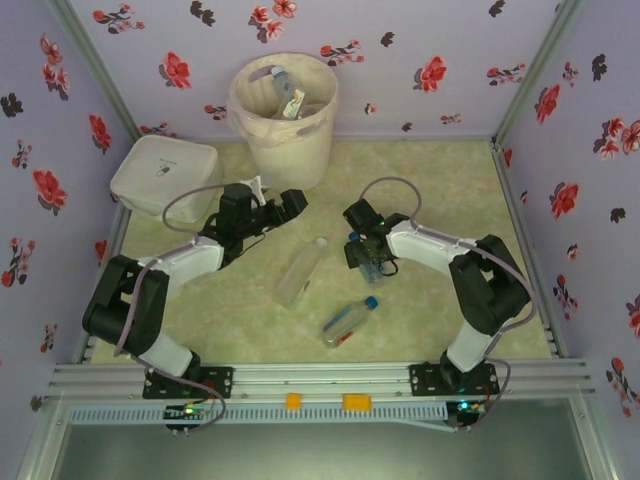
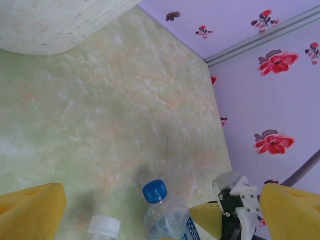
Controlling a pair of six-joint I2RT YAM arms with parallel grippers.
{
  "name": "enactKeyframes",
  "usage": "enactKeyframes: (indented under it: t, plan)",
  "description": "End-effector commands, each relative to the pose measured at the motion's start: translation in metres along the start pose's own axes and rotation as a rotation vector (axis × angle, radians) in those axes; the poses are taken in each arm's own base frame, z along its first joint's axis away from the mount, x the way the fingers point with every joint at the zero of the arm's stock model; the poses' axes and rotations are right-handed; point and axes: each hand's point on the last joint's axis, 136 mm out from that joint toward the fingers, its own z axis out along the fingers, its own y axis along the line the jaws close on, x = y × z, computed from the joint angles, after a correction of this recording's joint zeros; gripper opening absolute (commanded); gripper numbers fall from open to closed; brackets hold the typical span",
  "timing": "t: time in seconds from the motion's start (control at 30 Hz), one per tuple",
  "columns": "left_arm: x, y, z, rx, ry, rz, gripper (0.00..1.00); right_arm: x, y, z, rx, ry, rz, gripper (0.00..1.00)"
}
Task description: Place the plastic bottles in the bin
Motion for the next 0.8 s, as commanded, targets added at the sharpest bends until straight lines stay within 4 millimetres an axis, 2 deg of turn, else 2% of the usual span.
enactKeyframes:
  t: [0.0, 0.07, 0.17, 0.33, 0.43, 0.53, 0.77]
  plan:
    - [-0.005, -0.016, -0.003, 0.013, -0.013, 0.045, 1.00, -0.006, 0.002, 0.002, -0.014, 0.001, 0.012, 0.80]
    - [-0.002, -0.013, -0.003, 0.001, -0.009, 0.041, 1.00, -0.003, 0.003, 0.008, -0.014, 0.011, 0.012, 0.79]
    - [0.005, -0.007, -0.001, -0.053, 0.029, 0.050, 1.00, -0.002, 0.003, 0.014, -0.018, 0.016, 0.025, 0.70]
    - [0.016, -0.010, -0.003, -0.083, 0.069, 0.112, 1.00, -0.011, 0.006, 0.007, -0.057, -0.024, 0.055, 0.57]
    - [0.020, -0.015, -0.004, -0.084, 0.070, 0.154, 1.00, -0.027, 0.011, -0.008, -0.159, -0.078, 0.110, 0.54]
    - [0.024, -0.027, -0.005, -0.055, 0.065, 0.203, 1.00, -0.051, 0.012, -0.029, -0.280, -0.155, 0.201, 0.52]
    - [0.035, -0.060, -0.002, 0.046, 0.054, 0.292, 1.00, -0.109, 0.020, -0.090, -0.568, -0.348, 0.377, 0.50]
